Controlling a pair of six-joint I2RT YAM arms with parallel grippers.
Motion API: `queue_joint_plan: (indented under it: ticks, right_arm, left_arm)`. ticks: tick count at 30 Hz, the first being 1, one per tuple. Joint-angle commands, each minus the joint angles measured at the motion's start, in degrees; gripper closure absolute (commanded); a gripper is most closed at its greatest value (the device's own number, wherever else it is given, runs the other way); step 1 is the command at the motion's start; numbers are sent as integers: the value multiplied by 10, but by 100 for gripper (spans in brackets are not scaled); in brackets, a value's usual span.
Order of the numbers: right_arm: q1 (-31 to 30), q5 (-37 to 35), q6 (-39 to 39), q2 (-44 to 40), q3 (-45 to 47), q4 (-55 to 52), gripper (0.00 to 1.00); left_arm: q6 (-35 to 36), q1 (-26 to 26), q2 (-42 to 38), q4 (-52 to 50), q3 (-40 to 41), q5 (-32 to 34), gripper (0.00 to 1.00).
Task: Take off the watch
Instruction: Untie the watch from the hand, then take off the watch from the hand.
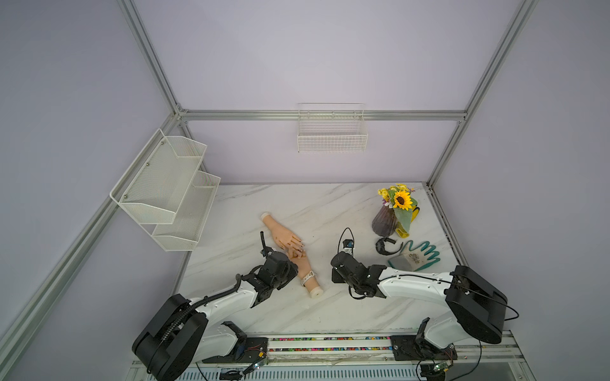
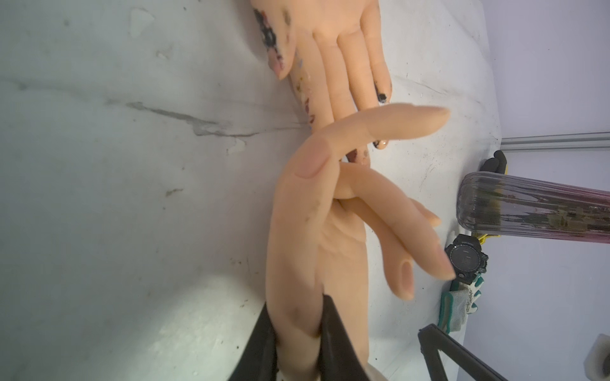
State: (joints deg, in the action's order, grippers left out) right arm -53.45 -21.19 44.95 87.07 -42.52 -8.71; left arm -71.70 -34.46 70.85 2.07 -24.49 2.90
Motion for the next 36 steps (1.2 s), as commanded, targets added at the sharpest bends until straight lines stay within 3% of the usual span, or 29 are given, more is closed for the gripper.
queue_joint_plan:
  ticks: [1, 5, 8, 12, 20, 28, 36]
  right_arm:
    - [-2, 7, -18, -30, 7, 11, 100]
    - [-3, 44, -39, -63, 16, 54, 98]
    - [-7, 66, -58, -81, 16, 81, 82]
    - [-27, 111, -96, -104, 27, 131, 70]
    - [-56, 188, -122, -94, 68, 184, 65]
    - [-69, 151, -134, -62, 65, 199, 56]
    - [-68, 40, -149, 10, 18, 205, 54]
  left_arm:
    - [28, 4, 9, -38, 8, 26, 100]
    - [27, 4, 14, -34, 8, 20, 100]
    - [27, 4, 16, -33, 8, 19, 100]
    - [27, 4, 16, -31, 7, 19, 100]
    - [26, 4, 15, -31, 7, 16, 100]
    - [24, 4, 20, -28, 8, 12, 100]
    - [26, 5, 11, -35, 8, 17, 100]
